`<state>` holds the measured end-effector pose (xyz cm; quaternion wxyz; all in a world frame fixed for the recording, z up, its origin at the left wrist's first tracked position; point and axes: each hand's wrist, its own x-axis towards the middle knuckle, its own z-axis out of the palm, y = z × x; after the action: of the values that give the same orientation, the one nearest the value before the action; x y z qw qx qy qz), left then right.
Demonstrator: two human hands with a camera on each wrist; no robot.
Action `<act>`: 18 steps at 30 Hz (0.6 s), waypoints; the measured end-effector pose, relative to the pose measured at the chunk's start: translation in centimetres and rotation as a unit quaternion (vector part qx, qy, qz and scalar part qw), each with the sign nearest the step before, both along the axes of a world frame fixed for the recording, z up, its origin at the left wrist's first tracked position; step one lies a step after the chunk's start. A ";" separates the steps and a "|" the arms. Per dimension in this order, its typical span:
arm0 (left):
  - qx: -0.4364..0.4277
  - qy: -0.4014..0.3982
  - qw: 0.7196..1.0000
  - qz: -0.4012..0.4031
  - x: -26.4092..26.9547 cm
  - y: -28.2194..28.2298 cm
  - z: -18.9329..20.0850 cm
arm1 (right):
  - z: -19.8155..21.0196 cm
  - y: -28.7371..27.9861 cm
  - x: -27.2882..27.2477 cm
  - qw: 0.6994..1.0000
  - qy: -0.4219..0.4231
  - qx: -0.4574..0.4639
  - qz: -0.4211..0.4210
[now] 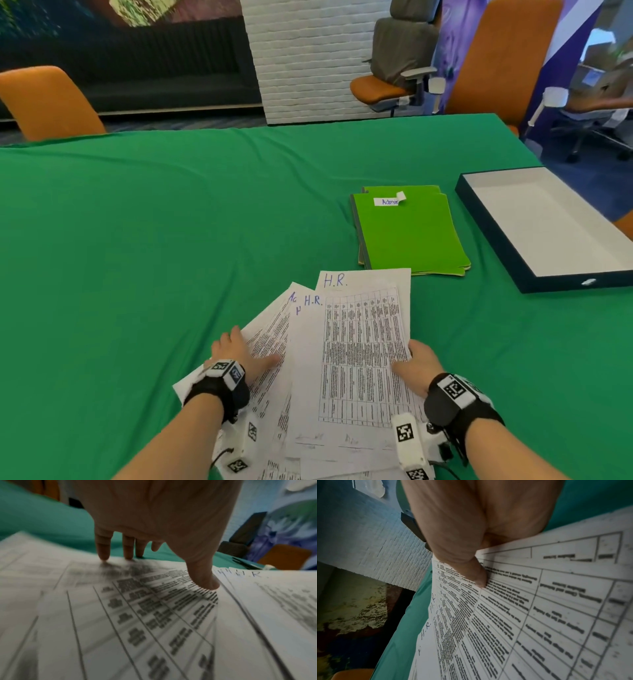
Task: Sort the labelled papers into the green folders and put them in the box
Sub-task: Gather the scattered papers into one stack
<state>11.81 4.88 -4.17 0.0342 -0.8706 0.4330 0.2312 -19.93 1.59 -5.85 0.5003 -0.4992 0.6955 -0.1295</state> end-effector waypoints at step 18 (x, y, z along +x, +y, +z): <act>-0.006 0.114 0.993 -0.007 -0.6 -2.3 1.5 | 1.1 -0.1 -4.5 0.991 -0.118 -0.053 -0.031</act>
<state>11.19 2.62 -2.65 -0.0189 -0.8358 0.4411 0.3264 -24.39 1.44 -4.71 0.5475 -0.4843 0.6390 -0.2398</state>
